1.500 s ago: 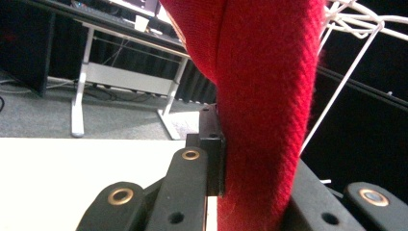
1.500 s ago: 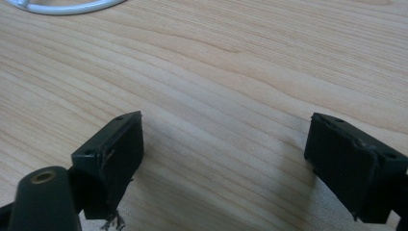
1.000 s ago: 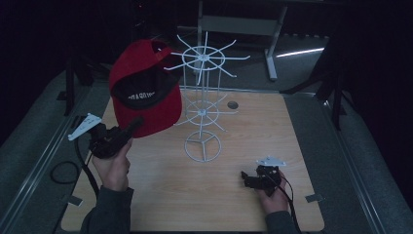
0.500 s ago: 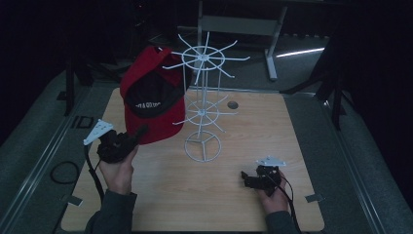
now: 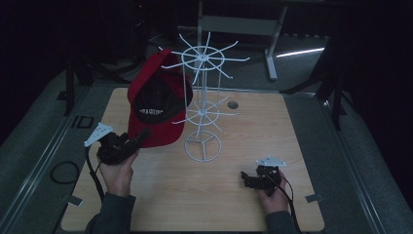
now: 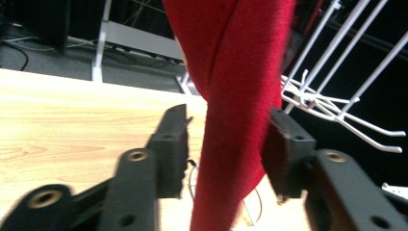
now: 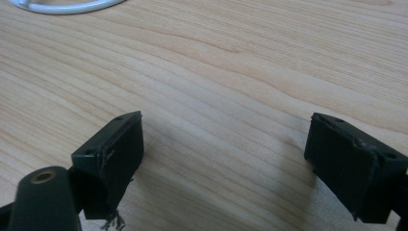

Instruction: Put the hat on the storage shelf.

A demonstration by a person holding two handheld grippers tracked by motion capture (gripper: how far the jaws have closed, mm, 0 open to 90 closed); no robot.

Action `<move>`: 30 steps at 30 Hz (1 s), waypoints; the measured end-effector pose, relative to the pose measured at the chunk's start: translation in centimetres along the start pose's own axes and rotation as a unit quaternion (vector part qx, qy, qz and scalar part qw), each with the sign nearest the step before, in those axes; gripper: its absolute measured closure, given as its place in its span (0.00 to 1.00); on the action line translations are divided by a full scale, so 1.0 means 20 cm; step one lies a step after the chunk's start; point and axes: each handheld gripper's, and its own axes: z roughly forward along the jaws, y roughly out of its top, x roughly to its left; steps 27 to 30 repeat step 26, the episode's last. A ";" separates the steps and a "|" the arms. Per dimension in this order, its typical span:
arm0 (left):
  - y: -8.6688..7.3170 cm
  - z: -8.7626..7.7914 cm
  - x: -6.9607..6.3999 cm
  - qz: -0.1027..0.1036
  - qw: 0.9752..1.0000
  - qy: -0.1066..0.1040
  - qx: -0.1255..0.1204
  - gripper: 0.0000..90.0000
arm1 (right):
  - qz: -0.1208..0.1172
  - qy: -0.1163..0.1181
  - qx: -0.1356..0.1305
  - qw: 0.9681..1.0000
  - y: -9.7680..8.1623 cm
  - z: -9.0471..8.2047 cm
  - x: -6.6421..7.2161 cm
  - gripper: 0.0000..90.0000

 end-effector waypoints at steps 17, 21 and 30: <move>0.01 -0.08 0.09 -0.009 0.999 0.039 -0.022 0.43 | -0.001 0.000 0.000 1.000 0.00 0.00 0.00 0.15; 0.01 -0.09 0.11 -0.007 0.999 0.046 -0.029 0.41 | -0.001 0.000 0.000 1.000 0.00 0.00 0.00 0.15; 0.03 -0.10 0.12 0.003 0.999 0.043 -0.030 0.40 | 0.000 0.000 0.000 1.000 0.00 0.00 0.00 0.15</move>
